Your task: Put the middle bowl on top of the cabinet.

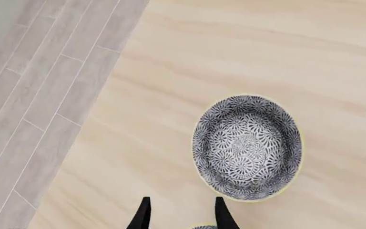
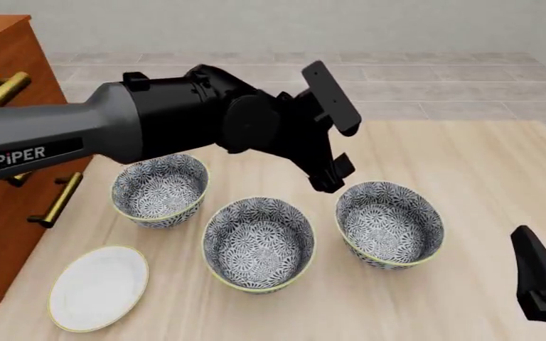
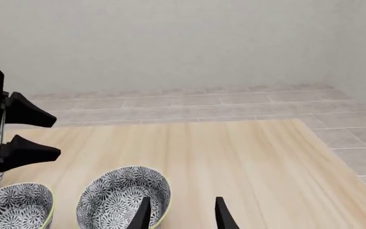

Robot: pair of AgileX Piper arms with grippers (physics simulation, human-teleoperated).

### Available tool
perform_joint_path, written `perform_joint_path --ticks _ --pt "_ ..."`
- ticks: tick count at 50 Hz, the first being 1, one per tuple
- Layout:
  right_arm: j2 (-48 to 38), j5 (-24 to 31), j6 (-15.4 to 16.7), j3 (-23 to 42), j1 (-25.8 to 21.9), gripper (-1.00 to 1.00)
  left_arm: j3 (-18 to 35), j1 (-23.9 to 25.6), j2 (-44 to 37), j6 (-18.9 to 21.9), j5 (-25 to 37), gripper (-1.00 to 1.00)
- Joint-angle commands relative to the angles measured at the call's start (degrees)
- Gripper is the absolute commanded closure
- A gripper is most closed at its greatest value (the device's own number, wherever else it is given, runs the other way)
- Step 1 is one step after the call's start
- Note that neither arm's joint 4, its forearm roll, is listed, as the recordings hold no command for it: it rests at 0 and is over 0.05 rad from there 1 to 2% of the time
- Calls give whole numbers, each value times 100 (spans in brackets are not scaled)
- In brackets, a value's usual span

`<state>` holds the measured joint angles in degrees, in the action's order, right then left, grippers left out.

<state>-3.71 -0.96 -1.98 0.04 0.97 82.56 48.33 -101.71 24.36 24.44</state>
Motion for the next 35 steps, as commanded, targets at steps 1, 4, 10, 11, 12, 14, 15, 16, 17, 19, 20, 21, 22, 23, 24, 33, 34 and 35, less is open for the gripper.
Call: perform_joint_path --ticks 1,4,10,11,12,14,15,16,17,19,20,21,22,23,24,33,34,35 --pt "-82 -78 -8 1 -3 -100 343 -117 -358 46 113 -100" --pt "-73 -63 -7 1 -11 -100 418 -162 -459 56 105 -100" --pt "-197 -145 -10 -1 -14 -100 546 -227 -650 71 102 -100" --pt "-205 -142 -15 -1 -16 -100 555 -227 -683 65 97 -100" --pt "-258 -170 -30 -1 -14 -100 563 -222 -701 54 102 -100" --pt "-363 -235 -34 -2 -11 -100 572 -215 -746 48 100 -100" --pt "-393 -253 -41 -2 -12 -100 581 -209 -763 41 100 -100" --pt "-434 -274 -42 -2 -21 -100 593 -245 -803 70 91 -100" --pt "-461 -290 -30 -2 -17 -100 590 -260 -818 92 75 -100" --pt "-520 -331 -35 -2 -13 -100 589 -250 -823 91 71 -100" --pt "-581 -366 -39 -2 -15 -100 597 -194 -830 59 78 -100" --pt "-587 -372 -39 -2 -15 -100 597 -194 -830 59 78 -100" --pt "-620 -394 -30 -2 -18 -100 602 -184 -836 49 75 -100" --pt "-648 -409 -29 -2 -28 -100 596 -174 -850 50 58 -100" --pt "-665 -419 -26 -2 -29 -100 589 -164 -863 57 50 -100" --pt "-788 -504 6 -3 19 -100 552 -176 -920 63 -11 -100" --pt "-788 -504 6 -3 19 -100 552 -176 -920 63 -11 -100" --pt "-788 -504 6 -3 19 -100 552 -176 -920 63 -11 -100"
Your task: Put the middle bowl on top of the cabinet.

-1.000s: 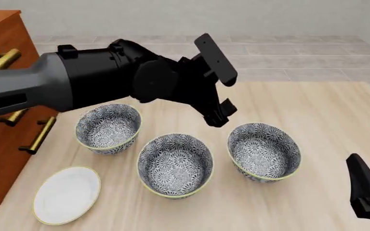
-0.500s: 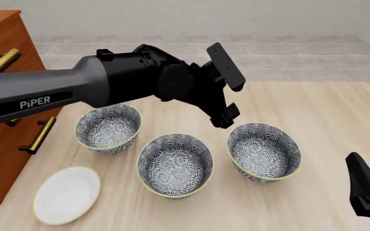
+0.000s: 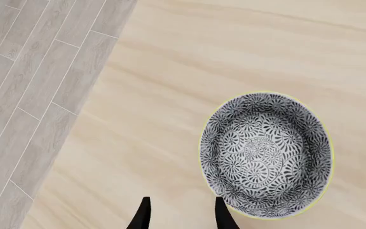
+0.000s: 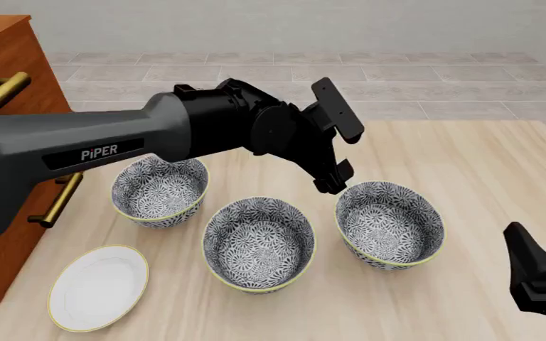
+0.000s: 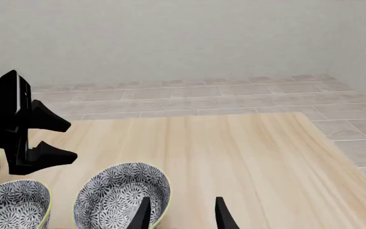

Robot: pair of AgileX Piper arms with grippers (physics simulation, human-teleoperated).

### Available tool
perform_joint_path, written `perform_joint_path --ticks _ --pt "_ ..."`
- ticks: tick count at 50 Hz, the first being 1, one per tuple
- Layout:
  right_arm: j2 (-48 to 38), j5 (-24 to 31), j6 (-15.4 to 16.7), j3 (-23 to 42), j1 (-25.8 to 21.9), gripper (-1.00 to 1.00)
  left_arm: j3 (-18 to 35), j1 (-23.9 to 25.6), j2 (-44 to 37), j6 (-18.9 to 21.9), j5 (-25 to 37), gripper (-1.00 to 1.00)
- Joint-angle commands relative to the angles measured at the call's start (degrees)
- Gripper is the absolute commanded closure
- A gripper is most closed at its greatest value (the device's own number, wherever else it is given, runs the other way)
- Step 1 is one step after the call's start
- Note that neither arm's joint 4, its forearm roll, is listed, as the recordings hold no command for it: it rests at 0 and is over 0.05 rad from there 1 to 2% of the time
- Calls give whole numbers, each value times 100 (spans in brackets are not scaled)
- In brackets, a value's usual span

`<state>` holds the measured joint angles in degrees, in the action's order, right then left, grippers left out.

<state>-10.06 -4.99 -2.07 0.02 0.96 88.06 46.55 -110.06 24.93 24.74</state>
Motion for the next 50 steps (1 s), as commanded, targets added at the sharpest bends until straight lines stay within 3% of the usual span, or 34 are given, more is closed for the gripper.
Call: perform_joint_path --ticks 1,28,50 --pt "-153 -100 15 0 20 -100 2 2 -85 6 -41 -100" --pt "-153 -100 15 0 20 -100 2 2 -85 6 -41 -100" --pt "190 116 -32 1 5 -100 746 193 -616 -191 375 -100"
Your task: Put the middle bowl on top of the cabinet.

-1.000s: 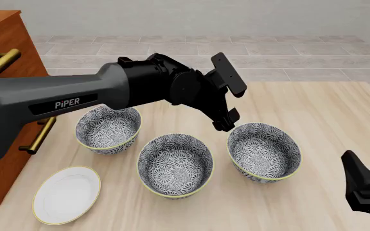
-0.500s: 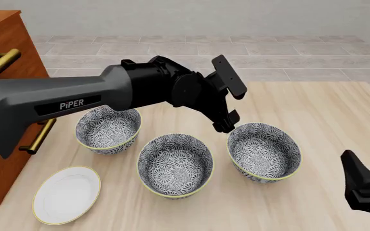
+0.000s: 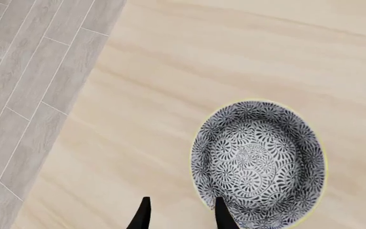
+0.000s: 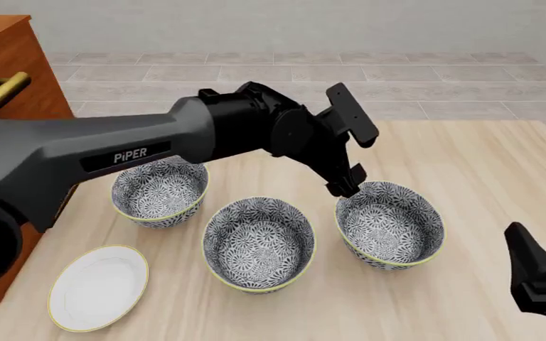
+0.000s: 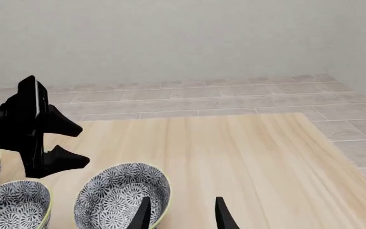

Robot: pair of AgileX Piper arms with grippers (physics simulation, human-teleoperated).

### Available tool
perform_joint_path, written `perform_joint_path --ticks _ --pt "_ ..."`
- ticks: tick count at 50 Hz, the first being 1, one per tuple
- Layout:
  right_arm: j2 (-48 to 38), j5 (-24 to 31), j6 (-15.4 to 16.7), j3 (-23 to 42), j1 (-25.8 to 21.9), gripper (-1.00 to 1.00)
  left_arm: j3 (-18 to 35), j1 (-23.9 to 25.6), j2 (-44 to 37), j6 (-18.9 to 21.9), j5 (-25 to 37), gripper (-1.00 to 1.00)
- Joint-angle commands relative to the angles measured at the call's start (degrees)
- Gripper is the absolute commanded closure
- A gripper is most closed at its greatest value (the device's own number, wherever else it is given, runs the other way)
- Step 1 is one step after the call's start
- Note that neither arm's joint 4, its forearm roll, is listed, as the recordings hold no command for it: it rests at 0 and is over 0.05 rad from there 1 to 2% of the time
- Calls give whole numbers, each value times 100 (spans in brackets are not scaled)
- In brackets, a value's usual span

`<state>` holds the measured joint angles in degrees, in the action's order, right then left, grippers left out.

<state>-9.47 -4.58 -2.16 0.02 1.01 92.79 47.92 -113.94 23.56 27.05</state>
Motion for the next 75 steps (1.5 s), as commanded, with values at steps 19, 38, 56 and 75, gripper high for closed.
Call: perform_joint_path --ticks 19,38,56,75 --pt "78 21 -2 1 -9 -100 525 51 -462 -213 255 -100" --pt "116 89 -14 0 -23 -100 878 182 -733 -639 395 -100" --pt "256 248 -7 0 -30 -100 949 173 -859 -1039 318 -100" --pt "-74 -72 -3 0 -53 -100 880 246 -913 -1438 191 -100"
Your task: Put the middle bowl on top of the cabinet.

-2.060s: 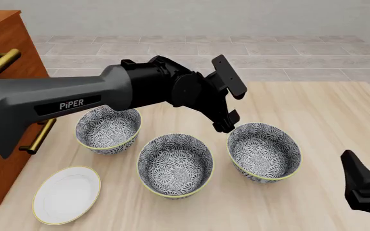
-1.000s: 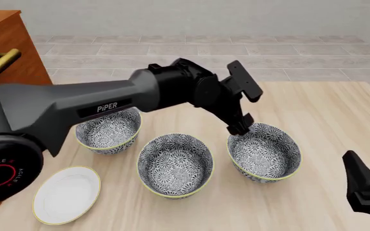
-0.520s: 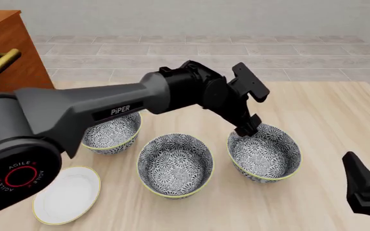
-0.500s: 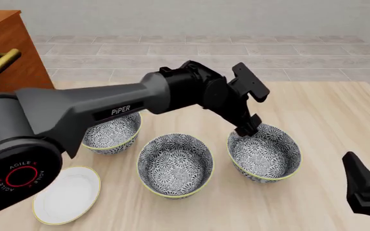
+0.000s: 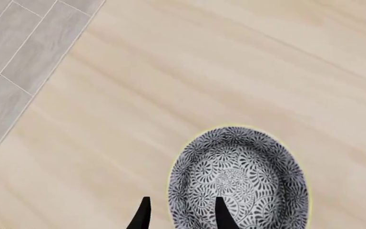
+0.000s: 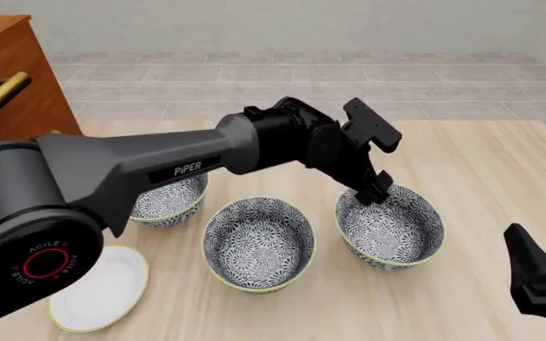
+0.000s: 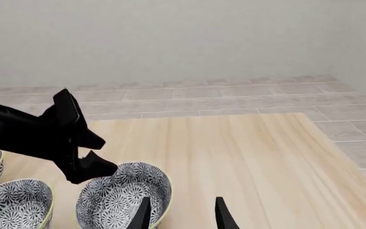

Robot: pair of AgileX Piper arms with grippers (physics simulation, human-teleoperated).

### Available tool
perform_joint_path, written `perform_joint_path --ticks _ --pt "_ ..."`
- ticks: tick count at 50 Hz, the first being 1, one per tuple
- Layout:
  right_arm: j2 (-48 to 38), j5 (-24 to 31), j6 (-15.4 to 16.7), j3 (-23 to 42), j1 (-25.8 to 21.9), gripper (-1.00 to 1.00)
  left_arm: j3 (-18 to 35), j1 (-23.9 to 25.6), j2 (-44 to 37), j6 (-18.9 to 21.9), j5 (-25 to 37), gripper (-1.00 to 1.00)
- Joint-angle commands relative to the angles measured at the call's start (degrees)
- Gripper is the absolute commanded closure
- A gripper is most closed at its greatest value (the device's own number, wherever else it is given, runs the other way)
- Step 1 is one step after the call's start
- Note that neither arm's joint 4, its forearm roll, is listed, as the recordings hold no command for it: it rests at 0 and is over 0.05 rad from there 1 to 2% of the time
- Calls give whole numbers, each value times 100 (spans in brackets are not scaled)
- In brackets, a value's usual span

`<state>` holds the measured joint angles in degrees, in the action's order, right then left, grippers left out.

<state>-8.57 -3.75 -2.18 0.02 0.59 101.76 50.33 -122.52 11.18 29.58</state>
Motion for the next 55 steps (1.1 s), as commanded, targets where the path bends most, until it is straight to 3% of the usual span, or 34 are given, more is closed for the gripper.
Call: perform_joint_path --ticks 1,55 --pt "-191 -183 6 0 -6 -100 -24 16 -51 -217 -72 -100" --pt "-329 -302 54 0 -21 -100 -388 -107 -260 -647 -519 -100"
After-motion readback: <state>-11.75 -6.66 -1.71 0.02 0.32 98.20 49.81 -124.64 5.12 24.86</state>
